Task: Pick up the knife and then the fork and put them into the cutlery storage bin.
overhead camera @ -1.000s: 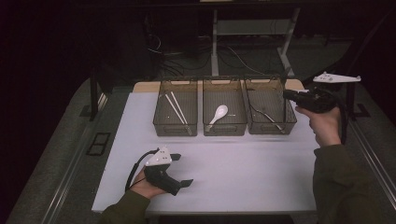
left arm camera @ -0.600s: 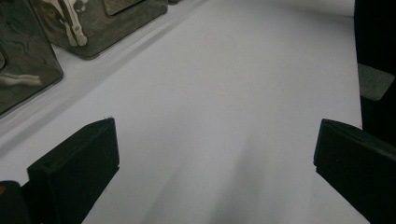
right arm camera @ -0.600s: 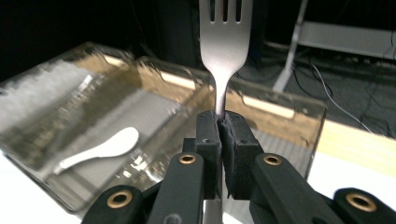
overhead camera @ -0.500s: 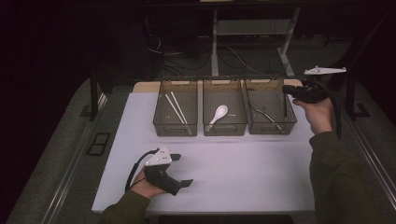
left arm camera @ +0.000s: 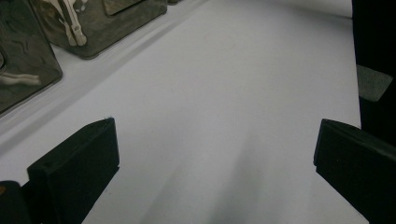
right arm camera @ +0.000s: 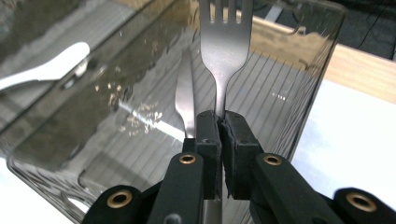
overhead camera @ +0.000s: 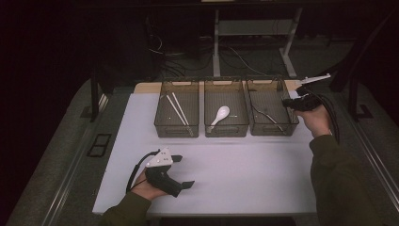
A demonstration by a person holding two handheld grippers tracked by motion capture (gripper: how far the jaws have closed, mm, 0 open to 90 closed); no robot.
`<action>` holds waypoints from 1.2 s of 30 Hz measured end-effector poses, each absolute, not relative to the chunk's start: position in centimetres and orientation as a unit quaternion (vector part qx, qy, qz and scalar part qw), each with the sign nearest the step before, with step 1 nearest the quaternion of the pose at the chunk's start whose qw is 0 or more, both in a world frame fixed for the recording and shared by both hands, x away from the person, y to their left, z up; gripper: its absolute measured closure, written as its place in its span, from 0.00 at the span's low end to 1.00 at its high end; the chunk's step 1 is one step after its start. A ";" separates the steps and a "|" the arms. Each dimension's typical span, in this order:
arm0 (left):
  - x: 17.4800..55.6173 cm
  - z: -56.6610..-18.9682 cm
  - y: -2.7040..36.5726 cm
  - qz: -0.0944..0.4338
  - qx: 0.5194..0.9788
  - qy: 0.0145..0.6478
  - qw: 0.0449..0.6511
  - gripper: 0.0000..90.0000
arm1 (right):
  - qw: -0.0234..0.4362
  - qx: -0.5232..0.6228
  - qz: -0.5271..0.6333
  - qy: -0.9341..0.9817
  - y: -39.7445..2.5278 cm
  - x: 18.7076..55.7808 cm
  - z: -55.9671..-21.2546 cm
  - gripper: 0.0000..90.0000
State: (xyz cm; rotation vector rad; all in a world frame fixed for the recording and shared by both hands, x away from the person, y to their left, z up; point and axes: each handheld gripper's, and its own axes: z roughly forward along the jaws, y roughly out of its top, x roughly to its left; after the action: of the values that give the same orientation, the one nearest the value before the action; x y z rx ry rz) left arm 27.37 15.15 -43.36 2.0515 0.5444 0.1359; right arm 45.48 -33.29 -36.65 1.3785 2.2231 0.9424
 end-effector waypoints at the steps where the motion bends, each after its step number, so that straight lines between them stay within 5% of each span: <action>1: 27.4 -43.4 15.1 0.056 0.843 0.224 0.486 0.00 | 0.180 0.488 0.329 0.788 -33.2 45.5 -36.8 0.95; 29: 27.4 -43.4 15.1 0.054 0.845 0.221 0.484 0.00 | 0.166 0.498 0.272 0.806 -31.5 46.9 -38.9 0.92; 36: 27.4 -43.4 15.1 0.054 0.845 0.220 0.484 0.00 | 0.162 0.502 0.294 0.797 -31.8 46.7 -38.5 0.82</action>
State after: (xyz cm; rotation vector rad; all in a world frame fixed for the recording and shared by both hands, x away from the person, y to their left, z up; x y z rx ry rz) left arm 27.39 15.11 -43.37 2.0577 0.5366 0.1319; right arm 46.65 -31.82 -38.52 1.4339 2.2738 0.8404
